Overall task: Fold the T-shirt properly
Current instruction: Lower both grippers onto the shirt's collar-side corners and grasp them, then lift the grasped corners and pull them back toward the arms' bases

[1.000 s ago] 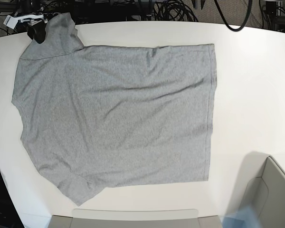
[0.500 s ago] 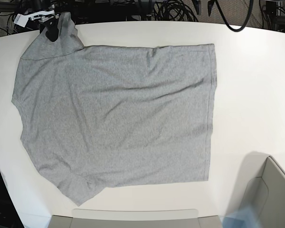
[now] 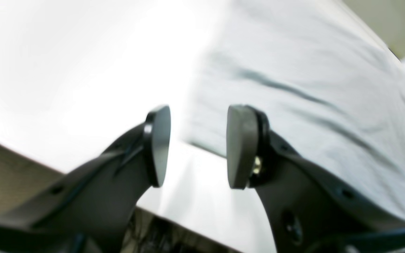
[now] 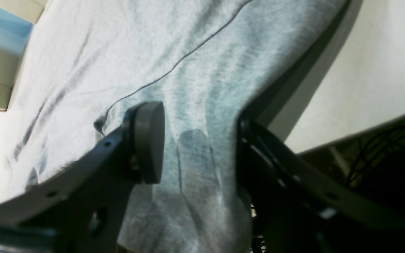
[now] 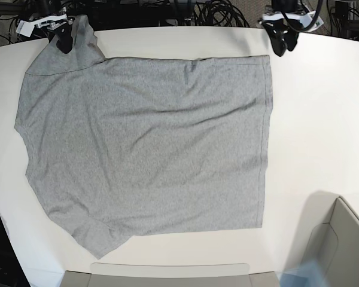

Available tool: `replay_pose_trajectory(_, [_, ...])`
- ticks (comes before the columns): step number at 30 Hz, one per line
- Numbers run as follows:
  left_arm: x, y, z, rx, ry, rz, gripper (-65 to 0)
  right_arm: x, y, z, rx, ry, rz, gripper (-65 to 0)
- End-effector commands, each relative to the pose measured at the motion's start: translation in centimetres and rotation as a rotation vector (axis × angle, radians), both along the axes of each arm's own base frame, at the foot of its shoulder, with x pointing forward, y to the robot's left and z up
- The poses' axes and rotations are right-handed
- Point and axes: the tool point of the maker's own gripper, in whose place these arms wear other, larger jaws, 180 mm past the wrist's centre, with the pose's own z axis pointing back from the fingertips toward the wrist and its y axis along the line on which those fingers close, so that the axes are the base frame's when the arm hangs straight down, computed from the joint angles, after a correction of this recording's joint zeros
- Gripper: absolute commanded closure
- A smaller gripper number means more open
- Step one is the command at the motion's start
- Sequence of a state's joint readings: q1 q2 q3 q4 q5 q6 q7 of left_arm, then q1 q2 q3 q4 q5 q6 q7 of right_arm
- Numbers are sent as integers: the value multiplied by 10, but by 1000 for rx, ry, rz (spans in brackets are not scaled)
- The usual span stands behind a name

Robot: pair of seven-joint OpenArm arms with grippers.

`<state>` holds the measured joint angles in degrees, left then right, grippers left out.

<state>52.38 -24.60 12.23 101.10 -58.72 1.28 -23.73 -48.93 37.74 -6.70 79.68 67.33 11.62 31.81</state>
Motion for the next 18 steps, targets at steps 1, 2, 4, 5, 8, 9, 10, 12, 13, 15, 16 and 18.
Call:
replay_pose_trajectory(1, [6,-1,4,-37,-21,6,-266,-16,-4,-15,-26,99,17,-268])
replay_pose_trajectory(2, [7,4,-1,-58,-5,20,-266,-16,-4,-15,-26,99,17,-268])
replay_pose_trajectory(4, [8,7,-10,-87,35,14,-266,-16,-4,-14,-26,98,16,-268])
replay_pose_trajectory(5, [5,6,-17,-108,71,8,-266,-15,-6,-14,-29,95,14,-268])
replay_pose_trajectory(8, [16,-1,-29,-168,121,-14,-266,-11,-12,-10,-40,81,1,-268])
replay_pose_trajectory(9, [17,-1,-34,-173,137,-16,-266,-11,-12,-10,-40,81,1,-268])
replay_pose_trajectory(10, [17,1,-38,-168,145,-14,-264,-10,-11,-10,-39,80,1,-268])
replay_pose_trajectory(12, [14,6,-44,-162,159,-1,-249,-10,-11,-10,-38,79,1,-268])
replay_pose_trajectory(13, [12,8,-48,-161,169,6,-244,-10,-11,-10,-38,79,1,-268])
replay_pose_trajectory(15, [9,9,-52,-170,183,16,-244,-10,-11,-10,-39,80,1,-268])
replay_pose_trajectory(16, [8,9,-53,-176,189,21,-244,-11,-12,-10,-40,81,1,-268])
replay_pose_trajectory(18, [5,7,-56,-184,201,18,-245,-11,-12,-11,-41,82,0,-268])
